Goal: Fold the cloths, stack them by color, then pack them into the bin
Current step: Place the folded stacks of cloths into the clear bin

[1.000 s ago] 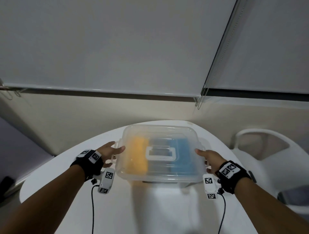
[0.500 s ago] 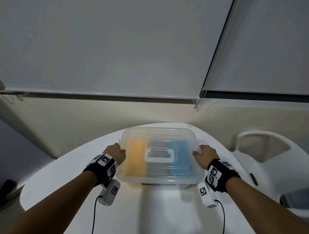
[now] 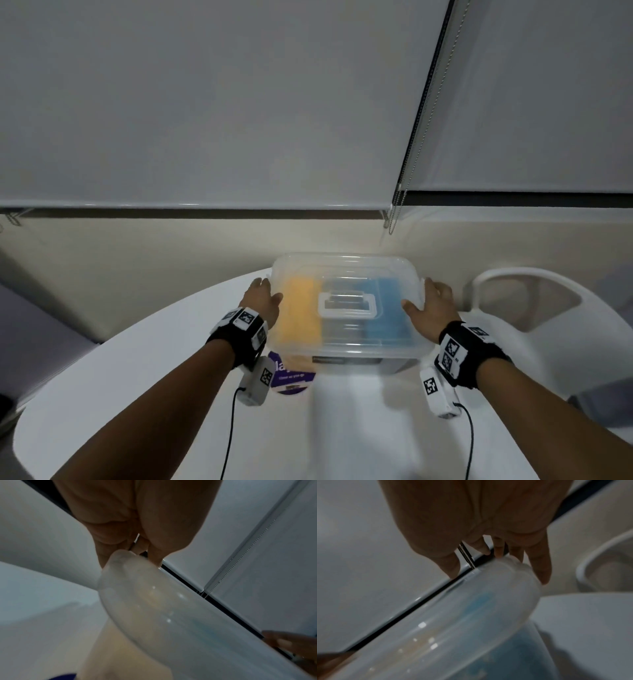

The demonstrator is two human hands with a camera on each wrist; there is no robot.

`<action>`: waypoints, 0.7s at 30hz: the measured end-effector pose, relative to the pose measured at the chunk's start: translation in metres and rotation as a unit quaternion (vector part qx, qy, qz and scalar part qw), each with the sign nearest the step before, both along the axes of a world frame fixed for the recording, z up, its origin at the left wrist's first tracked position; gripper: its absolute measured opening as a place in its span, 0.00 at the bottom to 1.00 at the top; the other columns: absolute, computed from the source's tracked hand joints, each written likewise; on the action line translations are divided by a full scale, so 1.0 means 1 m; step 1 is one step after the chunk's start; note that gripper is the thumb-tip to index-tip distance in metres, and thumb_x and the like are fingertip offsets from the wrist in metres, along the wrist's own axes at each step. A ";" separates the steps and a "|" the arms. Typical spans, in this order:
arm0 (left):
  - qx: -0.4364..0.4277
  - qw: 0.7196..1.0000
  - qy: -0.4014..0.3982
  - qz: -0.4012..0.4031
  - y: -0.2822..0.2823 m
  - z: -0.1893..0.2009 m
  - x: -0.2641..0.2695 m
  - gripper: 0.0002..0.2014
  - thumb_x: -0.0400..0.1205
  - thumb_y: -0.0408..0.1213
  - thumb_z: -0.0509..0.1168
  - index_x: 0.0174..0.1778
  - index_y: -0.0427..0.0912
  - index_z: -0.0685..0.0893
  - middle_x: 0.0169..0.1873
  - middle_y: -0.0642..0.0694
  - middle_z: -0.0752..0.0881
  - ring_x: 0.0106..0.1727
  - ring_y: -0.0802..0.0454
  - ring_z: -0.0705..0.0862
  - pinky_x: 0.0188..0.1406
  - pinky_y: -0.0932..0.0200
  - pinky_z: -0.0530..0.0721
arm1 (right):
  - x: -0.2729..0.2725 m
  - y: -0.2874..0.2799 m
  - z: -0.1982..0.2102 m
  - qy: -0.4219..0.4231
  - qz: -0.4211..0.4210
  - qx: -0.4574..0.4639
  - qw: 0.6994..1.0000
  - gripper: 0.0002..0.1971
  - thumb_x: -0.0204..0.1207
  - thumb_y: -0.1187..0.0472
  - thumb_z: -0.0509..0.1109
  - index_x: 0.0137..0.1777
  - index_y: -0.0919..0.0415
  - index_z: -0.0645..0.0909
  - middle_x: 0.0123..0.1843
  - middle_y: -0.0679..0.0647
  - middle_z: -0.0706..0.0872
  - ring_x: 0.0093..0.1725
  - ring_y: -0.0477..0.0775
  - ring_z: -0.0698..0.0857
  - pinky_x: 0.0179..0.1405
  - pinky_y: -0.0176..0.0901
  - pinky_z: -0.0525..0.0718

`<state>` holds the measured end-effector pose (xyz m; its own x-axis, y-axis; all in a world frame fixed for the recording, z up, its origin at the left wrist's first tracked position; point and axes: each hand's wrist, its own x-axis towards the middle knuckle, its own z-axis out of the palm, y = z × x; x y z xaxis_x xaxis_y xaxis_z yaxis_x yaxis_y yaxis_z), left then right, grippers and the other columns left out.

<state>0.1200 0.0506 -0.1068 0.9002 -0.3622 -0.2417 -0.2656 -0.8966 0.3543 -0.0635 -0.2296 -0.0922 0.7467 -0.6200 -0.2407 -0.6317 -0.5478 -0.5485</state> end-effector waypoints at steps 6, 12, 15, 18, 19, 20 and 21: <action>0.081 0.993 0.039 -0.078 -0.044 -0.002 -0.010 0.37 0.84 0.45 0.61 0.83 0.35 0.50 0.79 0.33 0.58 0.73 0.36 0.72 0.67 0.49 0.75 | -0.022 -0.022 -0.023 0.097 0.111 -0.046 0.988 0.32 0.87 0.53 0.56 0.86 0.62 0.49 0.87 0.57 0.34 0.86 0.55 0.38 0.83 0.42 0.42; 0.038 0.997 0.054 -0.050 -0.079 -0.002 0.013 0.34 0.88 0.42 0.55 0.85 0.40 0.42 0.84 0.38 0.40 0.80 0.37 0.65 0.73 0.48 0.69 | 0.010 -0.052 -0.017 0.099 0.115 -0.062 0.986 0.30 0.89 0.52 0.50 0.87 0.60 0.46 0.86 0.59 0.33 0.86 0.60 0.36 0.82 0.45 0.38; 0.023 0.998 0.056 -0.037 -0.082 -0.005 0.014 0.34 0.88 0.40 0.54 0.85 0.42 0.42 0.84 0.40 0.40 0.79 0.37 0.66 0.71 0.48 0.70 | 0.012 -0.055 -0.017 0.109 0.126 -0.062 0.984 0.30 0.89 0.51 0.49 0.87 0.59 0.45 0.86 0.58 0.32 0.85 0.59 0.35 0.82 0.46 0.38; -0.028 0.998 0.046 -0.034 -0.075 -0.010 0.014 0.33 0.89 0.42 0.53 0.85 0.42 0.43 0.84 0.39 0.40 0.80 0.38 0.65 0.71 0.51 0.70 | 0.009 -0.057 -0.021 0.106 0.129 -0.061 0.984 0.31 0.89 0.49 0.48 0.87 0.58 0.42 0.86 0.56 0.30 0.85 0.58 0.34 0.82 0.47 0.38; -0.062 0.997 0.039 -0.029 -0.070 -0.011 0.012 0.33 0.89 0.45 0.52 0.85 0.42 0.43 0.84 0.40 0.39 0.81 0.39 0.63 0.73 0.51 0.68 | 0.009 -0.057 -0.018 0.101 0.123 -0.053 0.986 0.31 0.89 0.48 0.48 0.87 0.57 0.42 0.86 0.55 0.30 0.85 0.58 0.34 0.83 0.49 0.39; -0.095 0.995 0.038 -0.022 -0.064 -0.010 0.009 0.33 0.88 0.49 0.51 0.85 0.42 0.42 0.84 0.41 0.37 0.82 0.40 0.61 0.76 0.50 0.66 | 0.010 -0.055 -0.012 0.101 0.113 -0.048 0.987 0.32 0.88 0.46 0.47 0.87 0.56 0.40 0.86 0.54 0.29 0.85 0.57 0.34 0.84 0.52 0.40; -0.116 0.992 0.033 -0.018 -0.056 -0.016 -0.003 0.35 0.87 0.54 0.49 0.85 0.44 0.41 0.83 0.42 0.35 0.82 0.41 0.60 0.77 0.48 0.66 | 0.006 -0.050 -0.010 0.093 0.108 -0.047 0.989 0.35 0.87 0.42 0.47 0.87 0.56 0.39 0.85 0.53 0.28 0.85 0.57 0.35 0.85 0.55 0.42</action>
